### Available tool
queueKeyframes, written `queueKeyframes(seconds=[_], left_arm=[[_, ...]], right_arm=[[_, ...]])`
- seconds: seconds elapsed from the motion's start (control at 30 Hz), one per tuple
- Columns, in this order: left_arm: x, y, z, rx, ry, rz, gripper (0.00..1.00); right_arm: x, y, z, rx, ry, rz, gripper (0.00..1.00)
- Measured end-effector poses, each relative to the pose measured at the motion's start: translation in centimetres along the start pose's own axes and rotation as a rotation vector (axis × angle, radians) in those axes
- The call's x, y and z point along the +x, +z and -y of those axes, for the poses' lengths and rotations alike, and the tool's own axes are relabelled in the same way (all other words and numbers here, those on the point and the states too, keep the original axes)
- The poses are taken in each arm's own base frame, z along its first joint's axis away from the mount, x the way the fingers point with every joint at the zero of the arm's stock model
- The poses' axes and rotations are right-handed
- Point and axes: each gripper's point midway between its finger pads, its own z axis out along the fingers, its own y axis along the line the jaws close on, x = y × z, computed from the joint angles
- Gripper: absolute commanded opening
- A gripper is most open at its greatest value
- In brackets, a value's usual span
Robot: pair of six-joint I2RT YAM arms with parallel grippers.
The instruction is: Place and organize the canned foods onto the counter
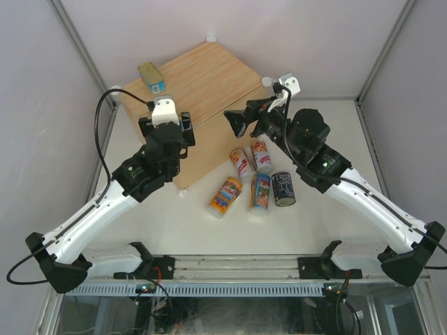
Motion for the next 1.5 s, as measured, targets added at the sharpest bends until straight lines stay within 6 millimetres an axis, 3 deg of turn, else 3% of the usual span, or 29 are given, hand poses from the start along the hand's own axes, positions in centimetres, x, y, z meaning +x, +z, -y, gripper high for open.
queueKeyframes(seconds=[1.0, 1.5], left_arm=[[-0.7, 3.8, -4.0, -0.04, 0.006, -0.013, 0.75], [-0.9, 5.9, -7.5, -0.061, -0.028, -0.006, 0.74]], right_arm=[[1.5, 1.0, 0.2, -0.004, 0.011, -0.028, 0.75], [2.1, 1.6, 0.1, -0.004, 0.028, -0.033, 0.76]])
